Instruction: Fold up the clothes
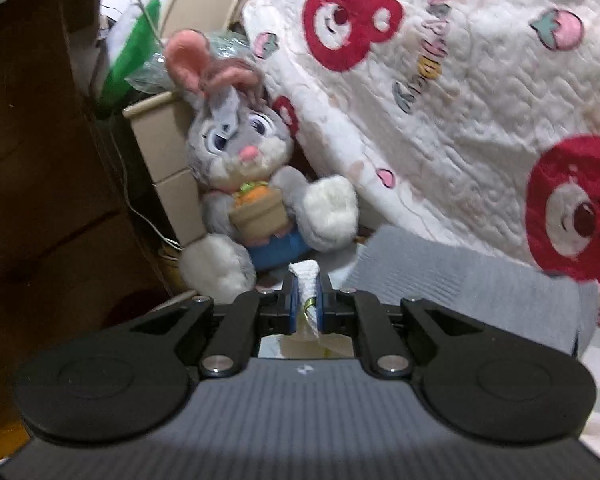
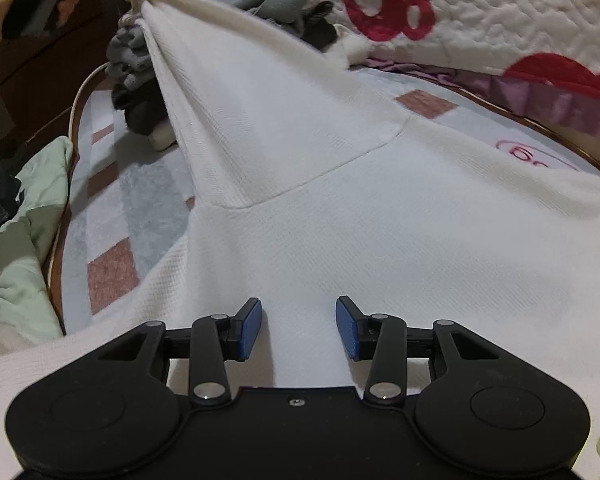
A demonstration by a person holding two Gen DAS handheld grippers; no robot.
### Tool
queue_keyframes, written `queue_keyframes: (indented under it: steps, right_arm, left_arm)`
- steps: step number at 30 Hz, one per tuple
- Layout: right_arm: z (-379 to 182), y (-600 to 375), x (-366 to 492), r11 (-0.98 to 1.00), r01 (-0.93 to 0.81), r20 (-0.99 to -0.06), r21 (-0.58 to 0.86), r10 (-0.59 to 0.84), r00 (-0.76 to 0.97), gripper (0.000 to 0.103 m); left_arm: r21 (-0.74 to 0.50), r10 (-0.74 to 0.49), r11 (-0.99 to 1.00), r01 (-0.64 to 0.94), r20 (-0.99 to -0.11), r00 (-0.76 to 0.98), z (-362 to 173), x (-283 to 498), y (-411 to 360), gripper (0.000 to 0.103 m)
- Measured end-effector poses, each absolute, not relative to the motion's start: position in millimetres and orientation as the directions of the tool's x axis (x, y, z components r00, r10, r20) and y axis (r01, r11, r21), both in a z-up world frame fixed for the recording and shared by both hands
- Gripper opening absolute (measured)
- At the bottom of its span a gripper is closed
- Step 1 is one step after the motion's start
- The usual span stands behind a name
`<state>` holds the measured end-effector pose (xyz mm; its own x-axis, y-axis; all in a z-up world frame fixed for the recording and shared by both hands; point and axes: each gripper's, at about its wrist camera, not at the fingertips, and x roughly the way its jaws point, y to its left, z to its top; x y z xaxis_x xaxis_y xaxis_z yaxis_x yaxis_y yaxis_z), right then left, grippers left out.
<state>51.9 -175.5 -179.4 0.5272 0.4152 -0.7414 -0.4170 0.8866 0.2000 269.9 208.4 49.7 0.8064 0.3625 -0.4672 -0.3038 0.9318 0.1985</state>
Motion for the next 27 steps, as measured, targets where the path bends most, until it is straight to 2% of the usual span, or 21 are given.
queue_keyframes:
  steps: [3, 5, 6, 7, 11, 13, 16, 21, 25, 27]
  right_arm:
    - [-181, -167, 53, 0.885, -0.421, -0.735, 0.199, 0.419, 0.533, 0.047]
    - [-182, -161, 53, 0.884, -0.423, -0.731, 0.197, 0.42, 0.538, 0.048]
    - [-183, -159, 54, 0.884, -0.424, -0.729, 0.196, 0.421, 0.54, 0.048]
    - [-183, -156, 53, 0.882, -0.428, -0.727, 0.197, 0.424, 0.539, 0.048]
    - [-175, -158, 44, 0.769, -0.53, -0.684, 0.356, 0.601, 0.413, 0.047]
    - [-164, -166, 34, 0.757, -0.552, -0.679, 0.348, 0.61, 0.409, 0.047]
    - [-149, -196, 25, 0.813, -0.508, -0.686, 0.285, 0.543, 0.485, 0.047]
    - [-128, -289, 24, 0.947, -0.233, -0.688, 0.221, 0.321, 0.652, 0.047]
    - [-109, -375, 13, 0.981, 0.031, -0.673, 0.194, 0.11, 0.732, 0.048]
    - [-105, -411, 8, 0.97, 0.145, -0.672, 0.197, 0.026, 0.74, 0.049]
  left_arm:
    - [0.208, 0.38, 0.925, -0.318, -0.506, 0.774, 46, 275, 213, 0.011]
    - [0.216, 0.4, 0.917, -0.336, -0.516, 0.757, 43, 272, 214, 0.021]
    - [0.22, 0.409, 0.912, -0.345, -0.521, 0.749, 41, 271, 214, 0.021]
    - [0.225, 0.419, 0.908, -0.354, -0.526, 0.74, 40, 270, 215, 0.025]
    - [0.228, 0.349, 0.936, -0.267, -0.518, 0.781, 48, 248, 188, 0.045]
    - [0.234, 0.276, 0.956, -0.18, -0.494, 0.824, 57, 232, 161, 0.05]
    - [0.223, 0.123, 0.975, -0.014, -0.485, 0.866, 63, 207, 112, 0.059]
    - [0.142, -0.178, 0.945, 0.294, -0.531, 0.828, 49, 179, 14, 0.064]
    - [0.004, -0.413, 0.85, 0.526, -0.615, 0.672, 7, 171, -69, 0.065]
    - [-0.03, -0.489, 0.788, 0.615, -0.637, 0.596, -21, 169, -114, 0.065]
